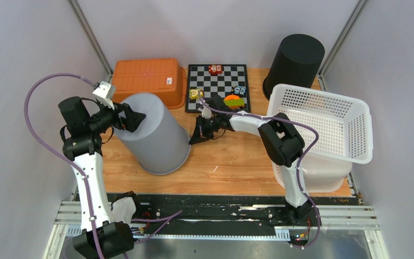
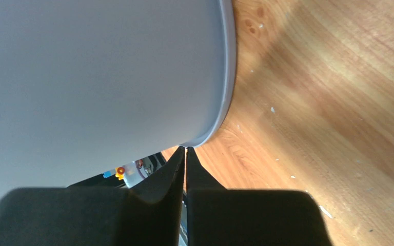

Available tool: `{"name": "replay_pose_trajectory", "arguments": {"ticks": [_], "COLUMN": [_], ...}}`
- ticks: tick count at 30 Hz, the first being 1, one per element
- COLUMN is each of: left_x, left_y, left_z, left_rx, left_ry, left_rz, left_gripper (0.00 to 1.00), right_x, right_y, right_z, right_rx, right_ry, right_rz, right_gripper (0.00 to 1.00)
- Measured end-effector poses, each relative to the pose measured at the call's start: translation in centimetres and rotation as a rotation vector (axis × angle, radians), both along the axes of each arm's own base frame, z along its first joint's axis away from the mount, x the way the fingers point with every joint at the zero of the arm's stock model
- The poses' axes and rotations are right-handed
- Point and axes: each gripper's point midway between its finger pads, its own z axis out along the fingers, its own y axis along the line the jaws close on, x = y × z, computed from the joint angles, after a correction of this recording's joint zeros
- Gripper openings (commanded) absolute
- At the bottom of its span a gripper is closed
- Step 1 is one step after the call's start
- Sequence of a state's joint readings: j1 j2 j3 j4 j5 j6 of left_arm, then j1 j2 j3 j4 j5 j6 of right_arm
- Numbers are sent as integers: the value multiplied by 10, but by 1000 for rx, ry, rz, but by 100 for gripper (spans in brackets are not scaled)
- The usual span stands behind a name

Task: Turn the large container upside down

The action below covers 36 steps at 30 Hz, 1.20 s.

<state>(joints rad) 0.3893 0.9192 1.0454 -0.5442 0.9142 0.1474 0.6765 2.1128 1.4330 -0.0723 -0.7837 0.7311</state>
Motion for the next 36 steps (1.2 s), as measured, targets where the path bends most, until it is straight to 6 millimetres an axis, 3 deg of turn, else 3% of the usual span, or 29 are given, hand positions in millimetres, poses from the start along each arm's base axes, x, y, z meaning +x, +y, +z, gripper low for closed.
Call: {"name": "replay_pose_trajectory", "arguments": {"ticks": [12, 16, 21, 25, 31, 36], "left_x": [0, -5, -13, -17, -21, -19], "left_y": [0, -1, -8, -27, -67, -94], "left_z": [-6, -3, 30, 52, 43, 28], "left_rx": [18, 32, 86, 154, 250, 363], "left_ry": [4, 2, -73, -131, -82, -24], "left_rz": [-17, -21, -36, -82, -196, -267], "left_gripper": [100, 100, 100, 100, 100, 100], "right_x": [0, 8, 11, 9, -3, 2], "right_y": [5, 10, 11, 4, -22, -68], "right_z": [8, 26, 60, 99, 167, 211], "right_rx": [25, 52, 92, 122, 177, 182], "right_ry": [-11, -73, -188, -353, -645, -834], "right_rz": [30, 61, 115, 184, 279, 266], "right_gripper": [2, 8, 31, 55, 72, 78]}}
